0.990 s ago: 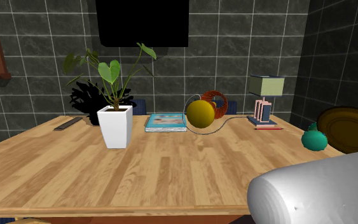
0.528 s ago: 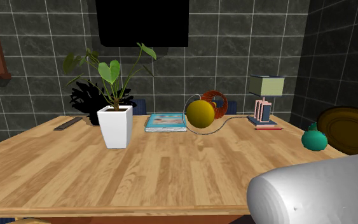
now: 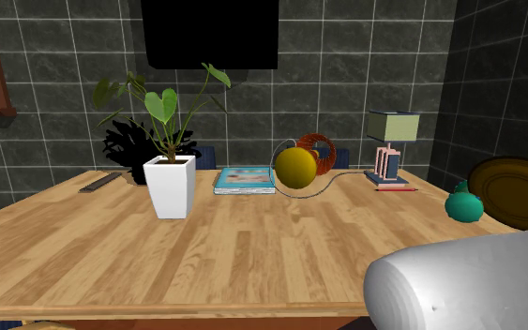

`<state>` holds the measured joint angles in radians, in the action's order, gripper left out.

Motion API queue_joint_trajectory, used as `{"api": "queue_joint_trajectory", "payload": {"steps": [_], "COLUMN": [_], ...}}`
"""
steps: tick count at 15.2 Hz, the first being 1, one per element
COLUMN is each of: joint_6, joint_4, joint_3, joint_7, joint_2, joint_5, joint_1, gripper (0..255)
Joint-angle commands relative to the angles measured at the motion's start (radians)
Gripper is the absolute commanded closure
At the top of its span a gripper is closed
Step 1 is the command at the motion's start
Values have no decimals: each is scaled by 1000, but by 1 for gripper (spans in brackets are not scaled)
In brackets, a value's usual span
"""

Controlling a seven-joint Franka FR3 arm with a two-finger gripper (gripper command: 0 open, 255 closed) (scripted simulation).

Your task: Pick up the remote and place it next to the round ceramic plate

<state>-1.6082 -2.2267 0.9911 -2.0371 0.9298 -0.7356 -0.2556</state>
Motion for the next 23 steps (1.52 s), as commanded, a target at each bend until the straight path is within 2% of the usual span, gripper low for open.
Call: {"api": "queue_joint_trajectory", "payload": {"steps": [1, 13, 23], "joint_6": [-19, -147, -258], "joint_4": [-19, -137, -212], "joint_3": [13, 117, 228], "joint_7": [3, 29, 53], "joint_2": [4, 17, 9], "joint_5": [-11, -93, -172], "joint_1": [-2, -6, 9], "gripper": [255, 255, 255]}}
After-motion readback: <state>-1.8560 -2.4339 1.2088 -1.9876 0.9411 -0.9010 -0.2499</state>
